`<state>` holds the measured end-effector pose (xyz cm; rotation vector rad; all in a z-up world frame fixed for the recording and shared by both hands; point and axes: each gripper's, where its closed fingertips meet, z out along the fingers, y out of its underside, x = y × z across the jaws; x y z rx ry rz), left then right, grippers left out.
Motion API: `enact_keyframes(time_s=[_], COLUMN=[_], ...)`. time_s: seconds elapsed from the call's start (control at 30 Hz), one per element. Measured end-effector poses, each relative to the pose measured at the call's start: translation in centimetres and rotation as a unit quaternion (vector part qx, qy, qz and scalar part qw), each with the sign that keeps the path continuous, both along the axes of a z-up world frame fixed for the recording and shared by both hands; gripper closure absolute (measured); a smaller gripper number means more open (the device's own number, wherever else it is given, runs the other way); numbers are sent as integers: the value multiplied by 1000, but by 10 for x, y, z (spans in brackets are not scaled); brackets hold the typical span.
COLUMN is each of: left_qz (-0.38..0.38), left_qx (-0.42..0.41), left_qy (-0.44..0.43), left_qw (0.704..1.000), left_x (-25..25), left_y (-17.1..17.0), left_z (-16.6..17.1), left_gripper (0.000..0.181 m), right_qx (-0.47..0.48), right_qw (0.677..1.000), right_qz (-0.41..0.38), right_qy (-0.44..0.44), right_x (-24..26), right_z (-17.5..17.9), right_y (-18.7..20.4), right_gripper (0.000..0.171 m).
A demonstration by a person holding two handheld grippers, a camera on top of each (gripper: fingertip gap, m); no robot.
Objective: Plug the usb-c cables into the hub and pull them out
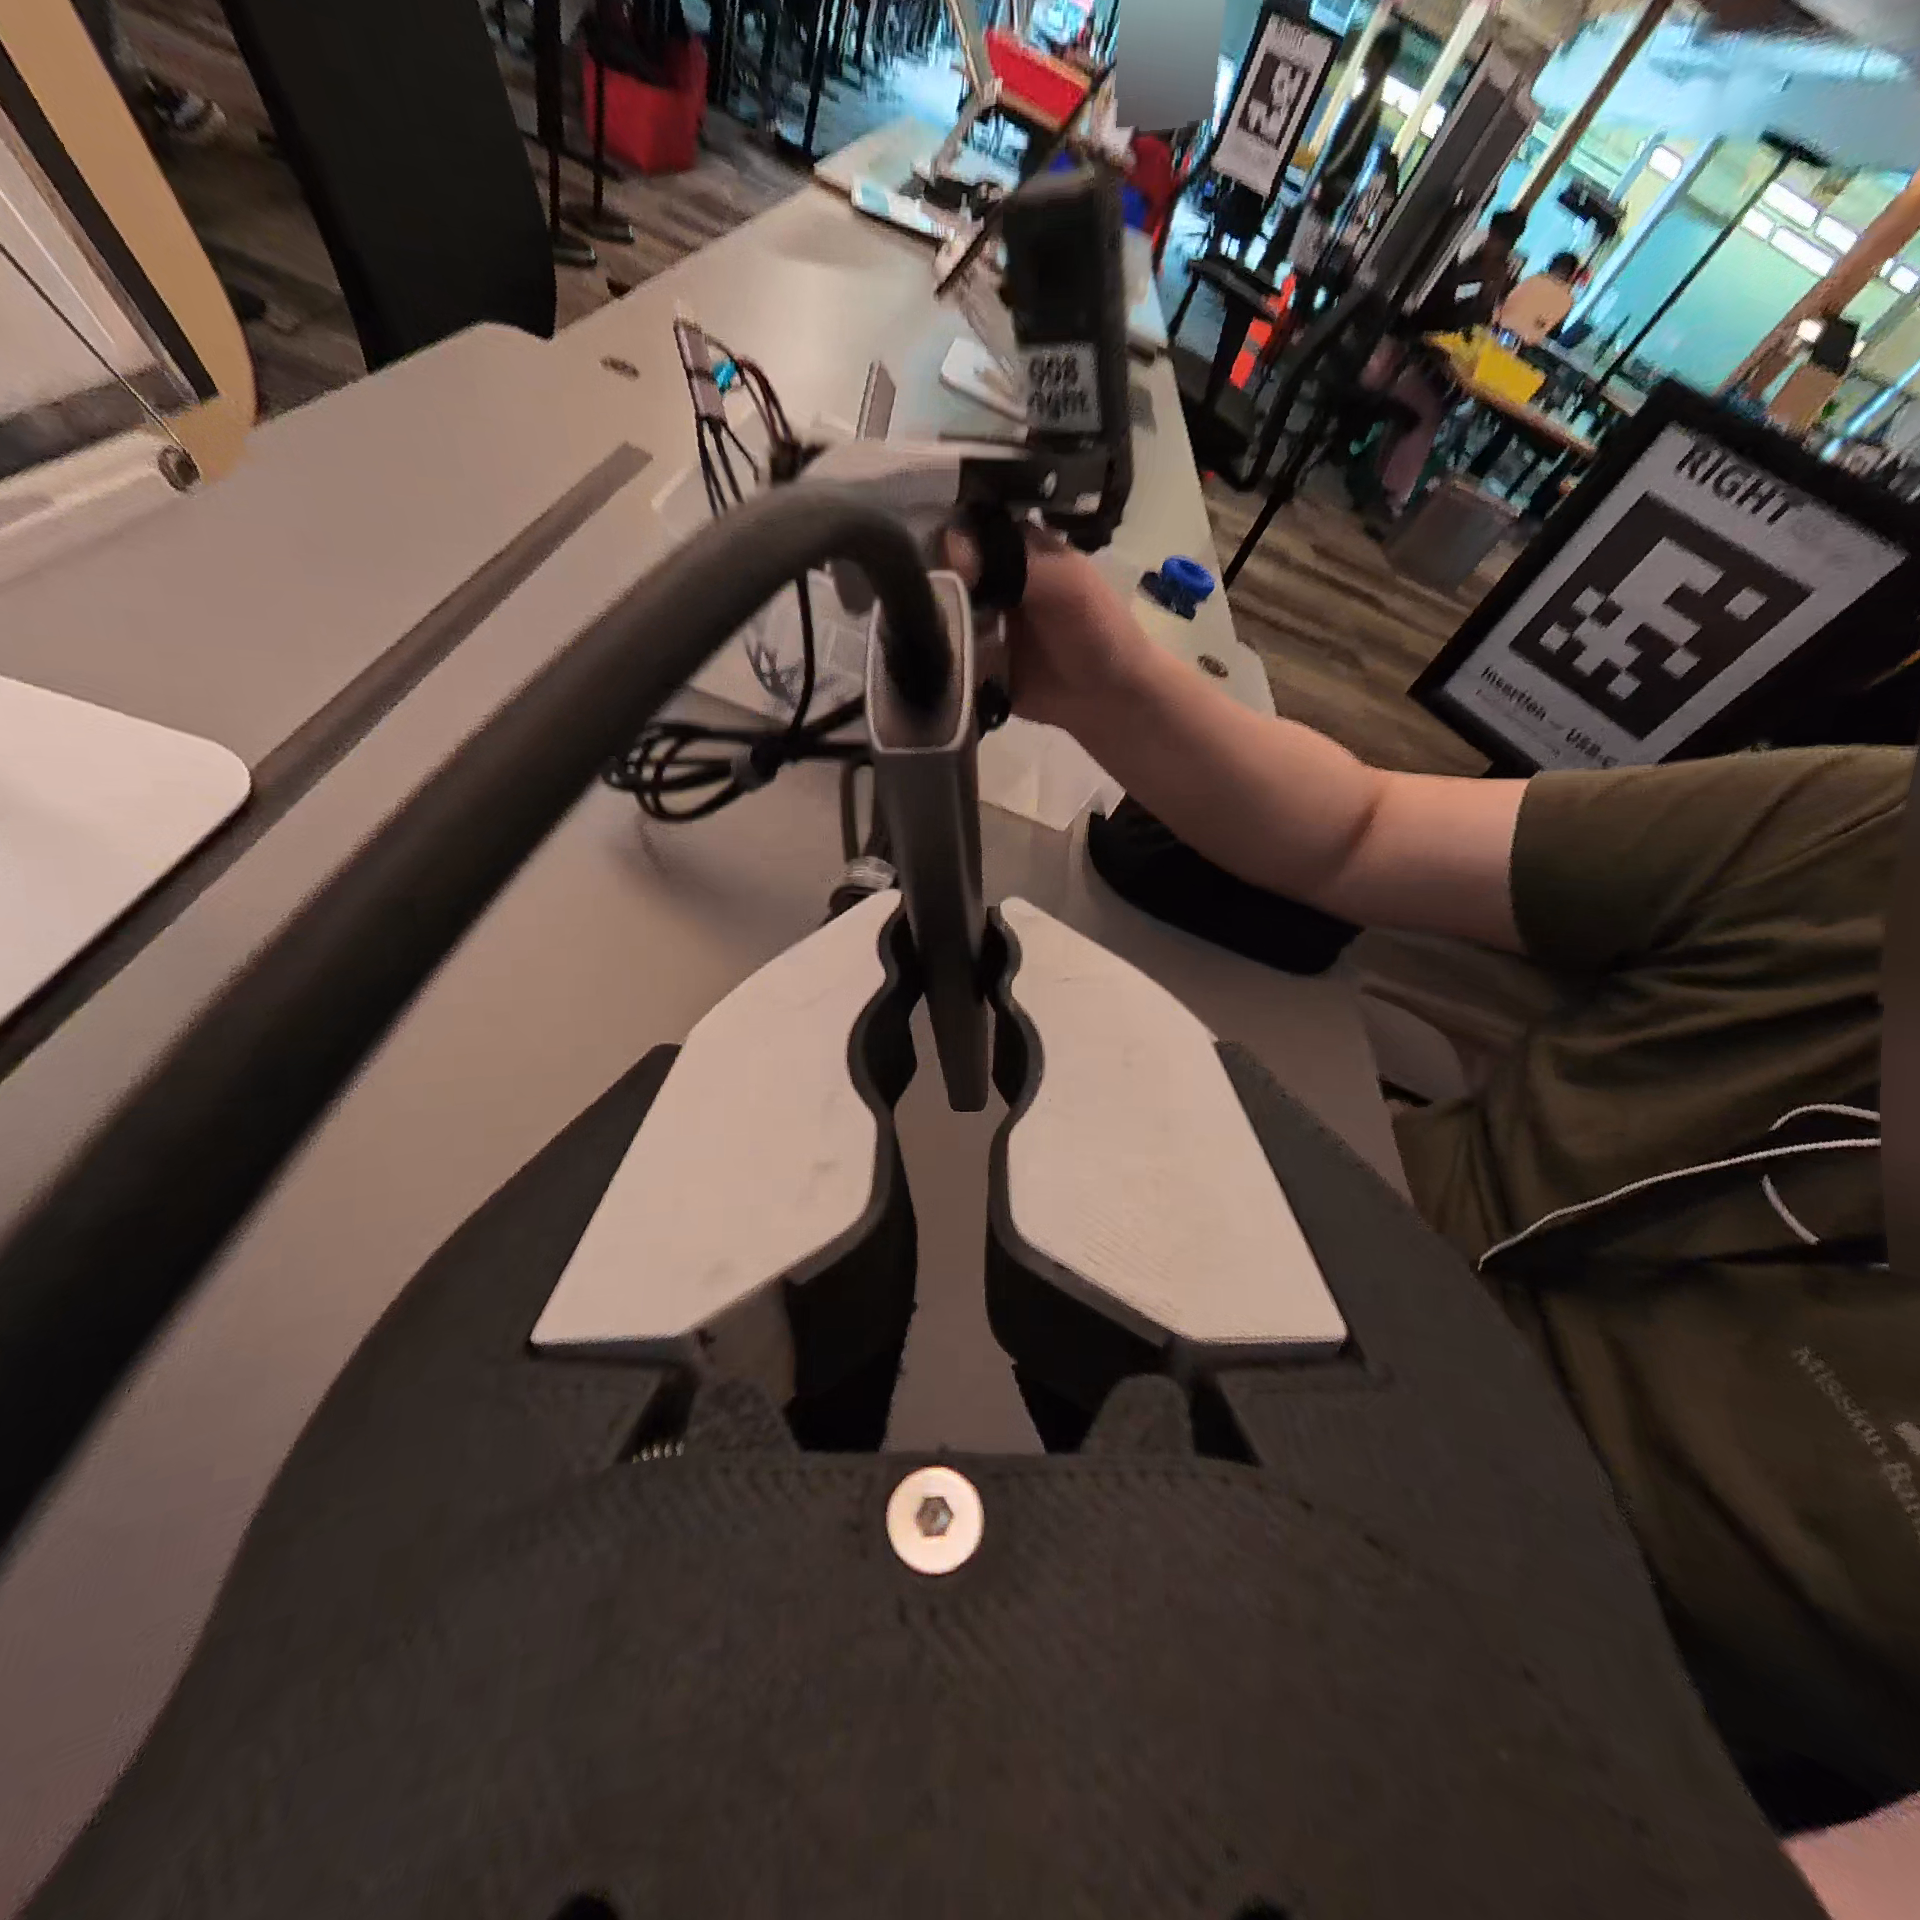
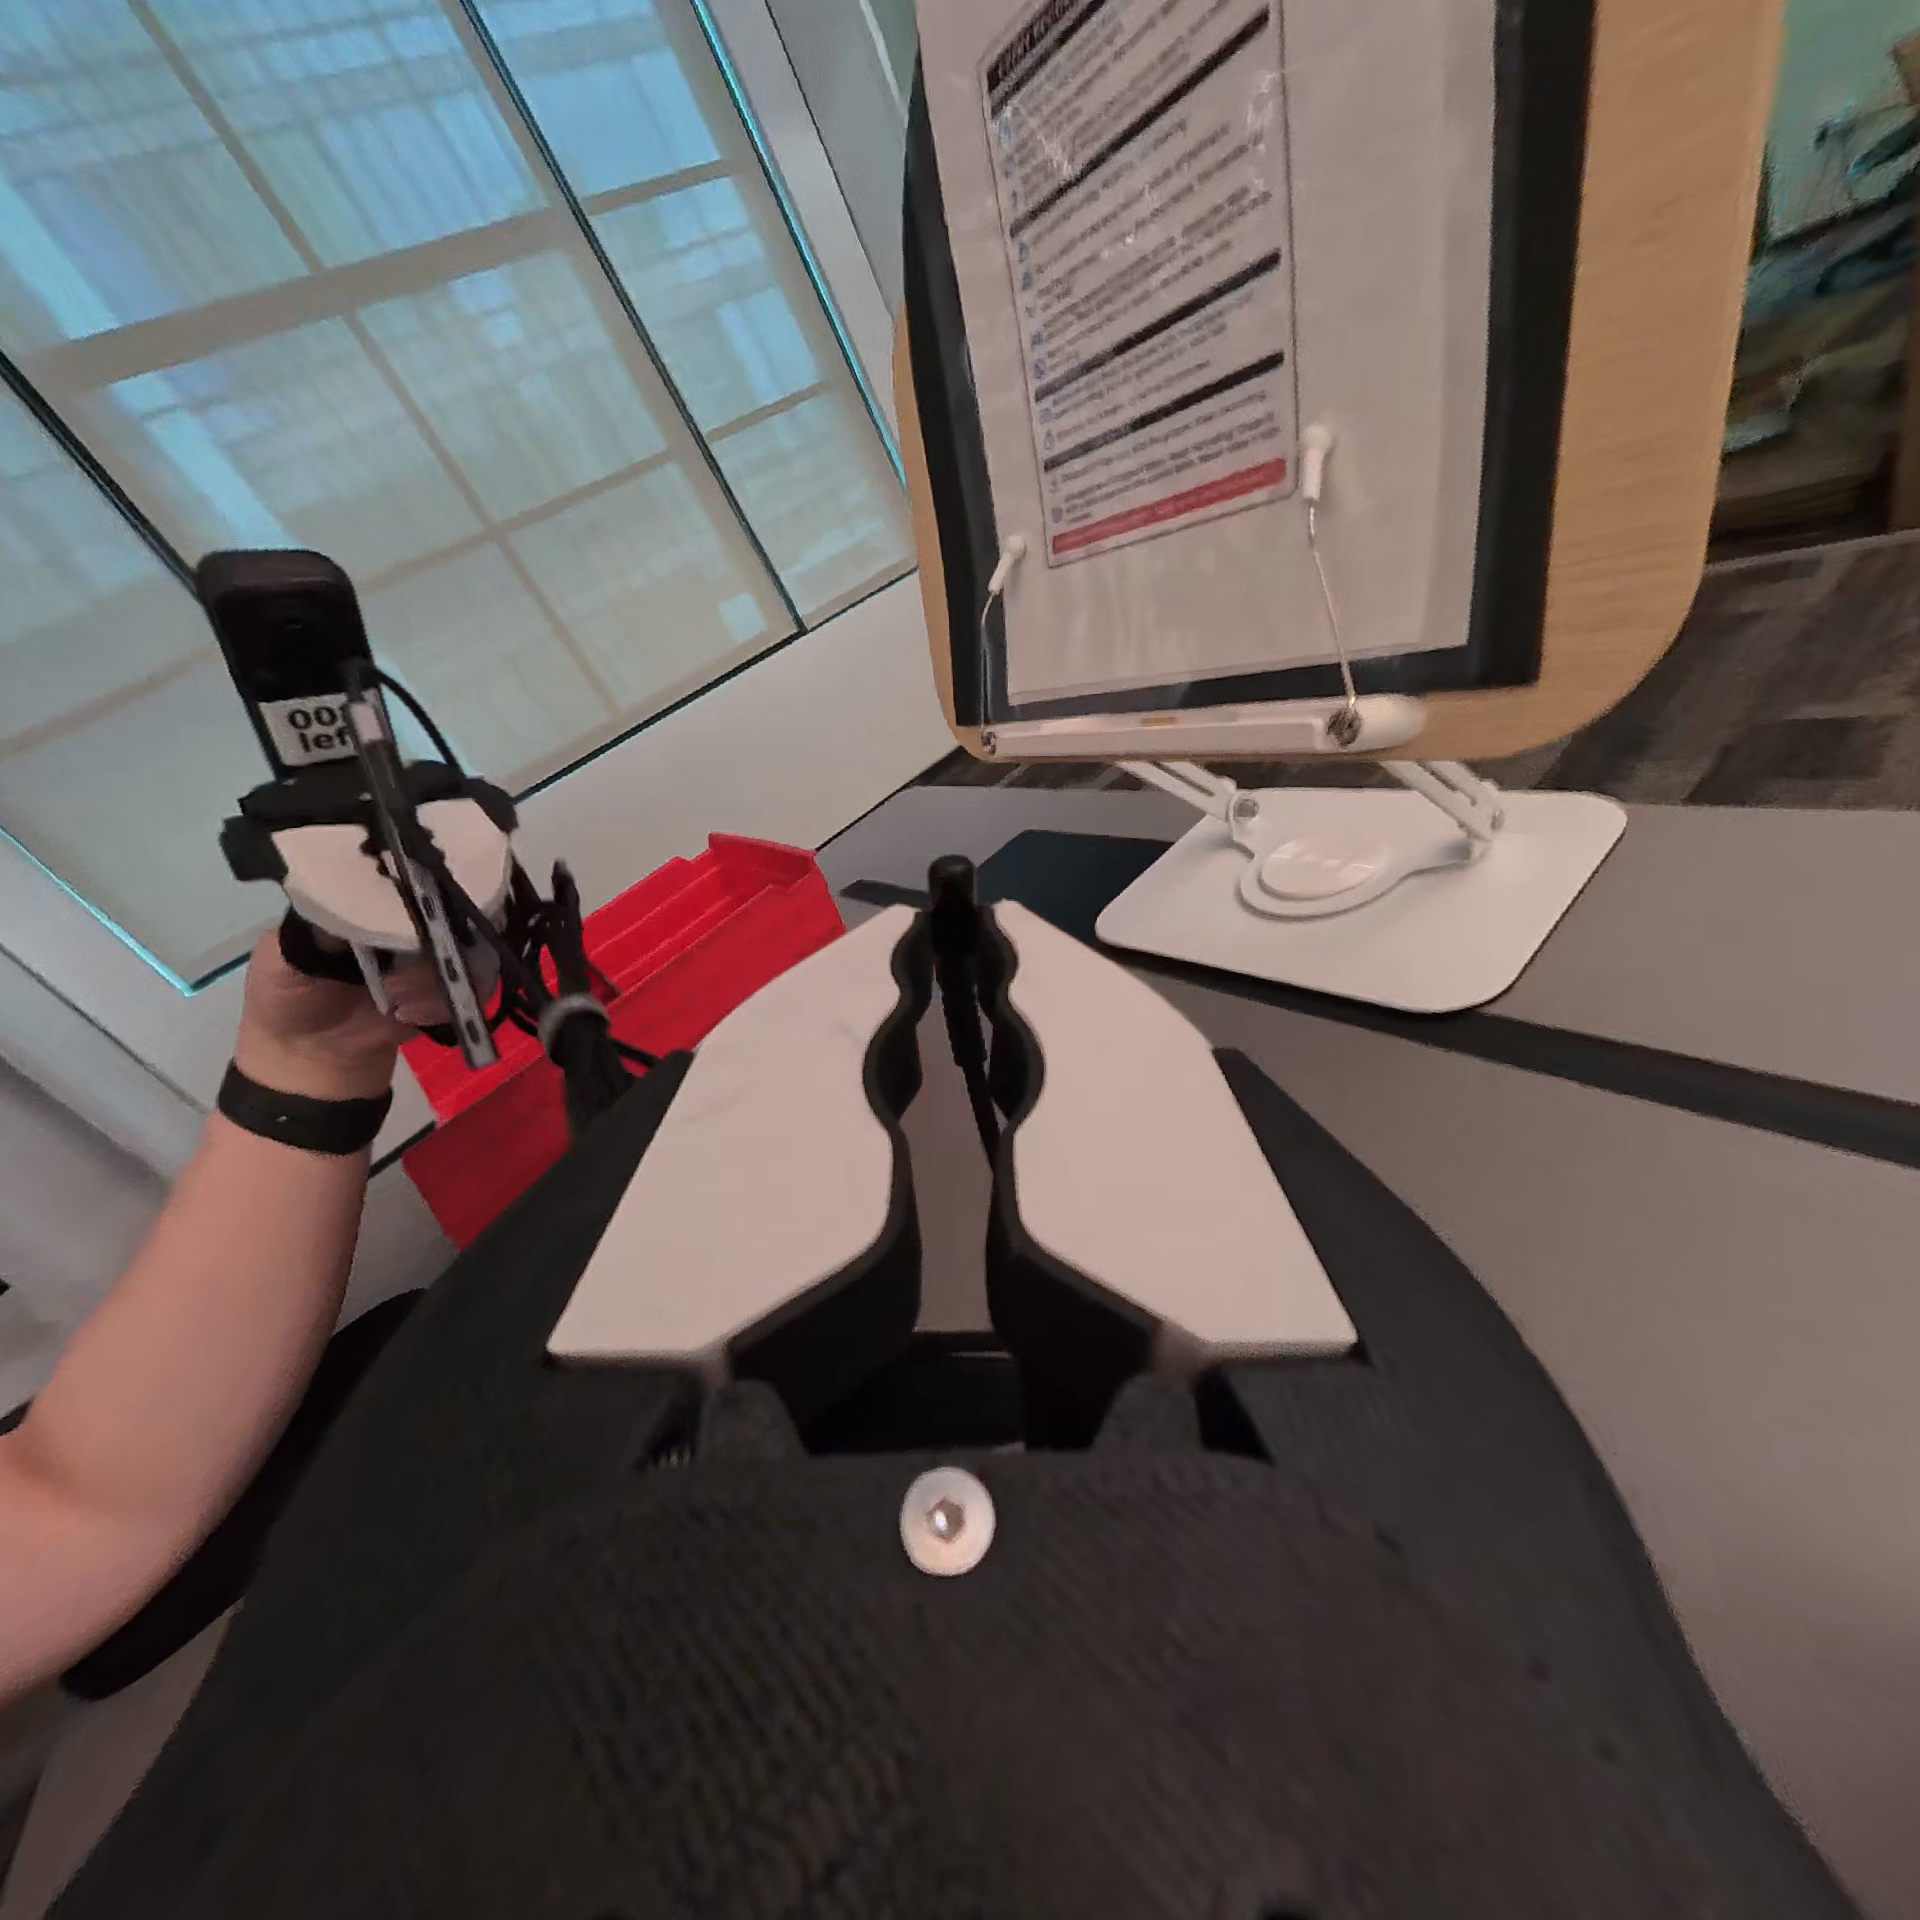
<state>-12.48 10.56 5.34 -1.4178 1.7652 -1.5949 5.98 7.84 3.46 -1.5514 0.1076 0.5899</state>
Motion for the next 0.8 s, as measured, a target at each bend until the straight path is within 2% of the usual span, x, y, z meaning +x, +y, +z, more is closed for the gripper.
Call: enact_keyframes(time_s=[0.13,0.23,0.37,0.47,0.63,0.8], left_qz=[37,71,107,106,71,25], left_qx=[-48,-68,-84,-82,-40,-19], left_qy=[-21,-35,-58,-96,-155,-172], left_qw=[998,995,989,986,984,985], left_x=[4,9,9,6,9,21], left_y=[10,23,43,48,33,4], left_z=[15,16,18,25,32,30], left_gripper=[172,172,172,172,172,172], right_qx=[-20,-20,9,42,73,67], right_qw=[998,996,999,997,989,984], right_qz=[56,80,41,36,86,141], right_qy=[28,16,-27,-52,-91,-89], right_x=[-20,-41,-50,-64,-108,-140], right_z=[-9,-6,14,32,44,38], right_y=[4,4,-3,-11,-20,-21], right_gripper=[163,163,163,163,163,163])
